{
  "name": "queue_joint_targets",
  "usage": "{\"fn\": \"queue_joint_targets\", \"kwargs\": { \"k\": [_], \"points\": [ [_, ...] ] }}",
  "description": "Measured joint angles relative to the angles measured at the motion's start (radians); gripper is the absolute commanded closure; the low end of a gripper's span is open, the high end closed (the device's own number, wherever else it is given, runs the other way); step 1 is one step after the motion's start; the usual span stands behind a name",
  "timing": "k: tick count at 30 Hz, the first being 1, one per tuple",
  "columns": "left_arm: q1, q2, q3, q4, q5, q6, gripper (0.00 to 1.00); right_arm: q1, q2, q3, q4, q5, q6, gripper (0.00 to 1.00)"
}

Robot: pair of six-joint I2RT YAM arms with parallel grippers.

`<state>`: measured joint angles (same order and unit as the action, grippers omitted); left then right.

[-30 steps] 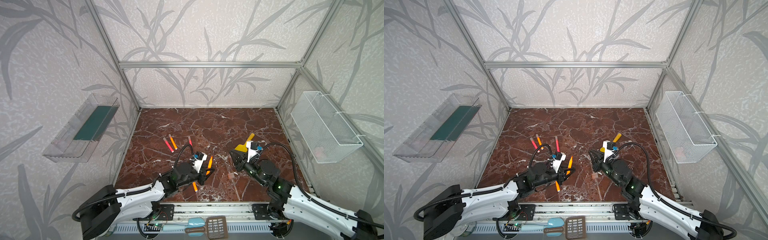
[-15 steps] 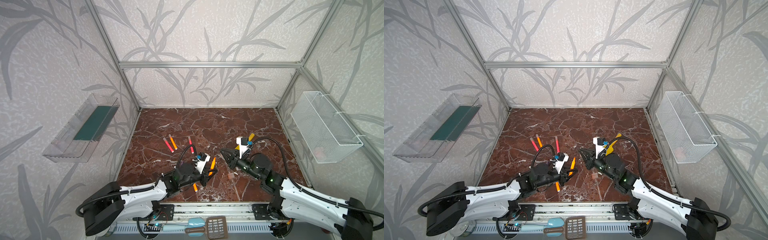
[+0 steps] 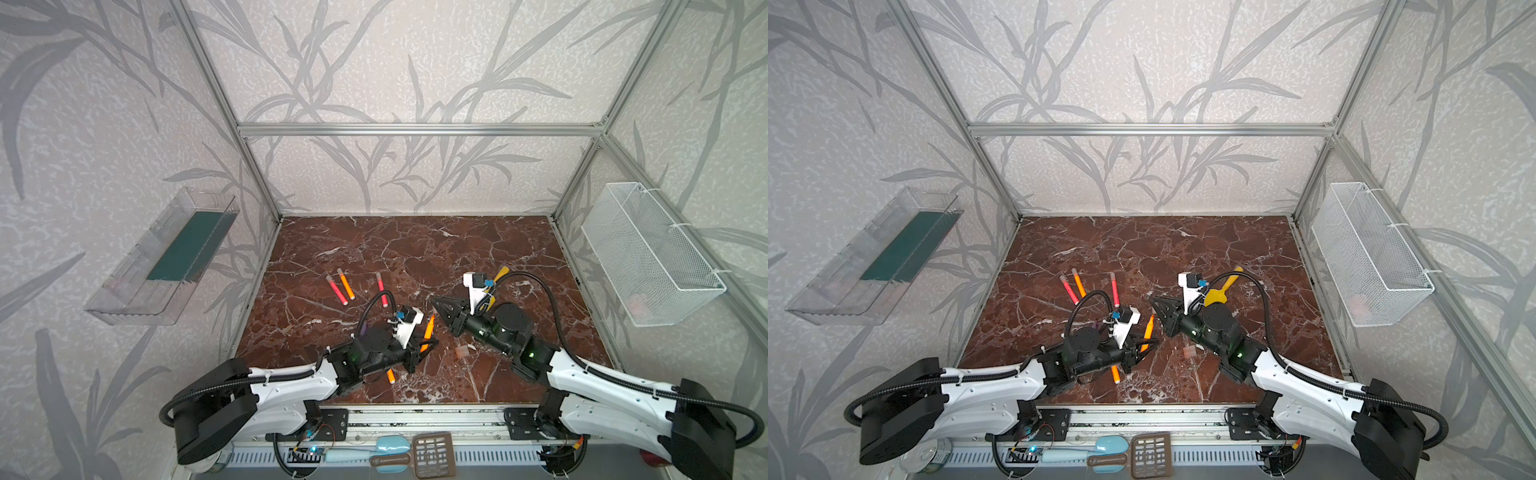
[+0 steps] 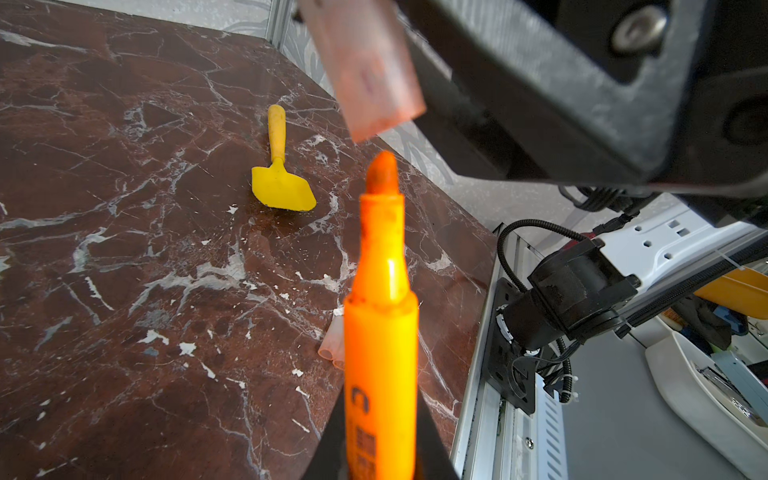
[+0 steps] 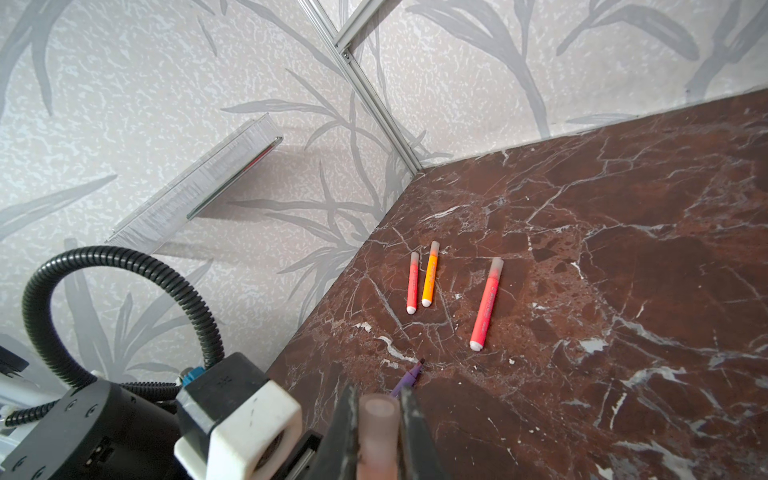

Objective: Insert the pens into the pen caps
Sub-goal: 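Carry the pale cap over the orange marker tip held by the left gripper, then press the pale cap down onto the orange marker tip with the right gripper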

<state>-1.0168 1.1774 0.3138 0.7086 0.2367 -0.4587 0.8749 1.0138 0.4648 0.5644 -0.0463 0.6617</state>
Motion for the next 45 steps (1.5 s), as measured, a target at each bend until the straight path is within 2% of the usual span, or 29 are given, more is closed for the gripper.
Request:
{"fn": "queue_joint_targets", "kwargs": {
  "k": [27, 38, 45],
  "points": [
    [-0.01, -0.027, -0.003, 0.011, -0.103, -0.005, 1.0, 0.032, 0.046, 0.006, 0.06, -0.026, 0.045, 1.0],
    [-0.015, -0.118, 0.031, -0.114, -0.167, -0.051, 1.0, 0.053, 0.063, -0.008, 0.153, -0.011, 0.014, 1.0],
    [-0.009, -0.156, 0.041, -0.157, -0.152, -0.068, 1.0, 0.06, 0.078, -0.025, 0.225, -0.025, -0.001, 0.98]
  ]
}}
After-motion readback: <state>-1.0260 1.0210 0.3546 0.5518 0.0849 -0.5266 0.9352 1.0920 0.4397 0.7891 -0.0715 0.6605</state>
